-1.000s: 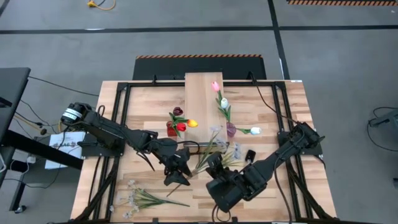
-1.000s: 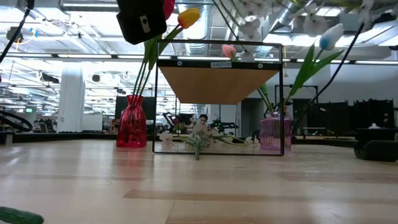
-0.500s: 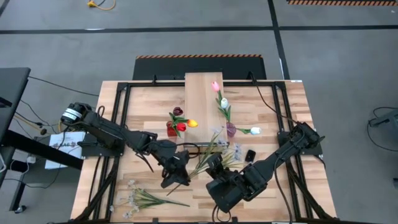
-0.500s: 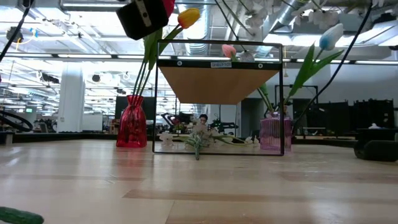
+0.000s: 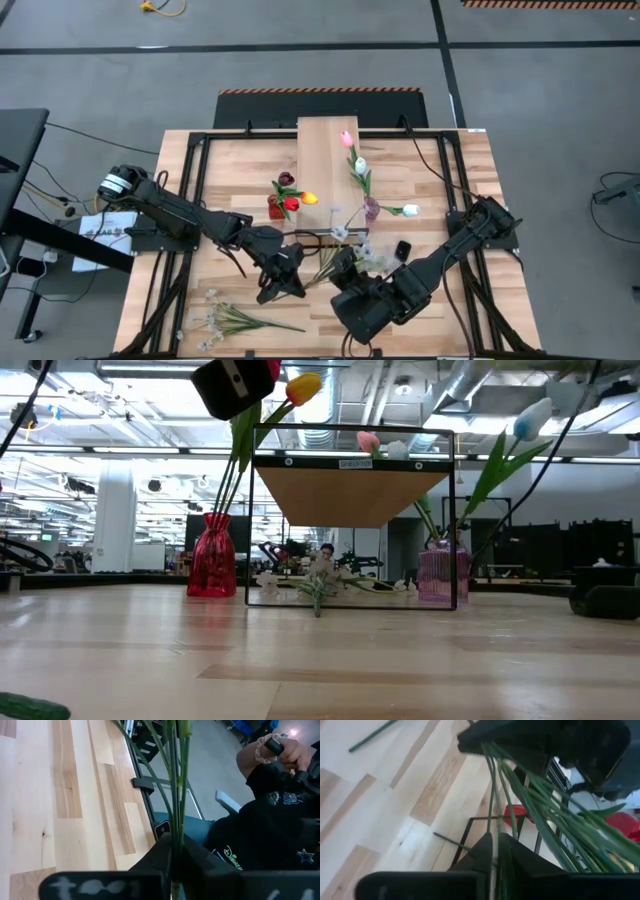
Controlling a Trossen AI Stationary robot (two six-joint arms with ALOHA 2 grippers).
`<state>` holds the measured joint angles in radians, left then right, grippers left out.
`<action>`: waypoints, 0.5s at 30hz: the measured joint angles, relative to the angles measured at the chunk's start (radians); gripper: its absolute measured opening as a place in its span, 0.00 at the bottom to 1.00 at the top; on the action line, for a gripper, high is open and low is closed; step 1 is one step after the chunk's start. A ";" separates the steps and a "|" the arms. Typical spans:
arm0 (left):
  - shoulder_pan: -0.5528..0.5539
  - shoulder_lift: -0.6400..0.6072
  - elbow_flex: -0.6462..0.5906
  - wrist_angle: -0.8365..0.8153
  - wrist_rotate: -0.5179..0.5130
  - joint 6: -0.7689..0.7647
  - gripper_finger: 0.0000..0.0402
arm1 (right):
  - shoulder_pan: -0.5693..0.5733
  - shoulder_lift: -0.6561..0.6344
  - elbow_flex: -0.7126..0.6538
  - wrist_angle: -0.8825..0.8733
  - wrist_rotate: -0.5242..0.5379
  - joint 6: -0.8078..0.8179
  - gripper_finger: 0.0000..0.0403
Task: Pick and place flowers into a vace then onto a shelf
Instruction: Put the right white flowers into the red flower vase
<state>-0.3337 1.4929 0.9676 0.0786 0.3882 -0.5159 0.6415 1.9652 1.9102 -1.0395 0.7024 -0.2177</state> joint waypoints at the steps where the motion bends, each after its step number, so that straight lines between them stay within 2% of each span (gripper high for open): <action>1: 0.000 0.000 0.000 0.001 0.000 0.000 0.01 | 0.000 0.000 0.000 0.010 -0.001 0.000 0.11; 10: 0.000 0.000 0.000 0.000 0.008 -0.002 0.01 | 0.005 0.000 0.000 0.045 -0.008 0.000 0.36; 15: 0.000 0.000 0.000 -0.059 -0.002 -0.002 0.01 | 0.036 -0.004 0.000 0.005 0.002 0.035 0.43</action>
<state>-0.3336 1.4925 0.9677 0.0198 0.3865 -0.5175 0.6774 1.9615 1.9099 -1.0347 0.7048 -0.1830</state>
